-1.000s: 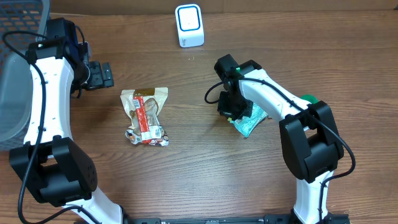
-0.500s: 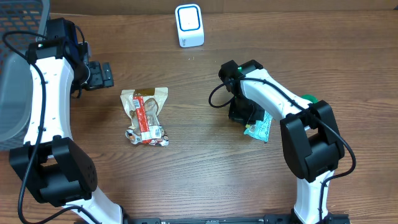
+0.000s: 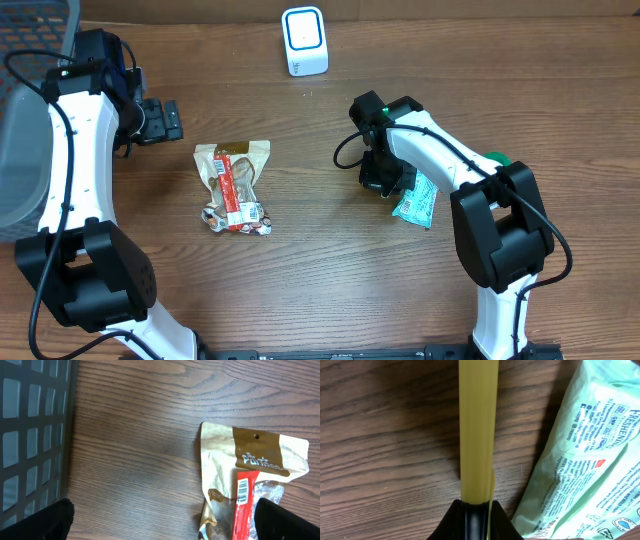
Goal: Scan the item barcode
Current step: 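Carry the marker right and lower it onto the table, then release the marker and move the right gripper over the snack bag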
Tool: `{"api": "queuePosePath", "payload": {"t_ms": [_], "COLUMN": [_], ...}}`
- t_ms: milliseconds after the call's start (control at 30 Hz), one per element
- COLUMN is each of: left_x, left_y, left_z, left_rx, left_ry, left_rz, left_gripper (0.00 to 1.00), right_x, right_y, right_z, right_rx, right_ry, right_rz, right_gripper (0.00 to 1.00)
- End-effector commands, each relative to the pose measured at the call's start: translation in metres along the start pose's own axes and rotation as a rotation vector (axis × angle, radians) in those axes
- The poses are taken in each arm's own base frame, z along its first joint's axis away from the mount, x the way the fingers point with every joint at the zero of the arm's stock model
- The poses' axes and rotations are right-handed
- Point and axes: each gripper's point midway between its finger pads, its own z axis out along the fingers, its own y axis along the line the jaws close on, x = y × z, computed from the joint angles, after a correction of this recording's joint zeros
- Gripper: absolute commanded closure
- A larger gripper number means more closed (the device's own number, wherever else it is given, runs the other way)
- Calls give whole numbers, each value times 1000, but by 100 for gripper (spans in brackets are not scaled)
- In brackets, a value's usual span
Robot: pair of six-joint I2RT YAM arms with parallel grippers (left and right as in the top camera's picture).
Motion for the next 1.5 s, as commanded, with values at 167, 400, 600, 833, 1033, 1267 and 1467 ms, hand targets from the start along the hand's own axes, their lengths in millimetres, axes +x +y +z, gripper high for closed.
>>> {"api": "queuePosePath", "payload": {"t_ms": [167, 400, 600, 833, 1033, 1267, 1467], "left_x": [-7, -7, -7, -7, -7, -7, -7], "left_y": [-4, -4, -4, -4, -4, -4, -4], "left_z": [-13, -13, -13, -13, -13, -13, -13], "left_rx": [11, 11, 11, 11, 11, 11, 11], "left_ry": [-41, -41, -41, -41, -41, -41, -41], "left_rz": [21, 21, 21, 21, 21, 20, 21], "left_gripper": [0, 0, 0, 0, 0, 0, 0], "right_x": [2, 2, 0, -4, 4, 20, 34], "right_y": [-2, -2, -2, 15, 60, 109, 151], "right_z": [0, 0, 0, 0, -8, -21, -30], "right_rx": [2, 2, 2, -71, -293, -455, -521], "right_ry": [4, 3, -2, -15, 45, 52, -21], "right_rz": [-6, -6, -5, -2, -26, -119, -224], "right_gripper": [80, 63, 57, 57, 61, 61, 67]}}
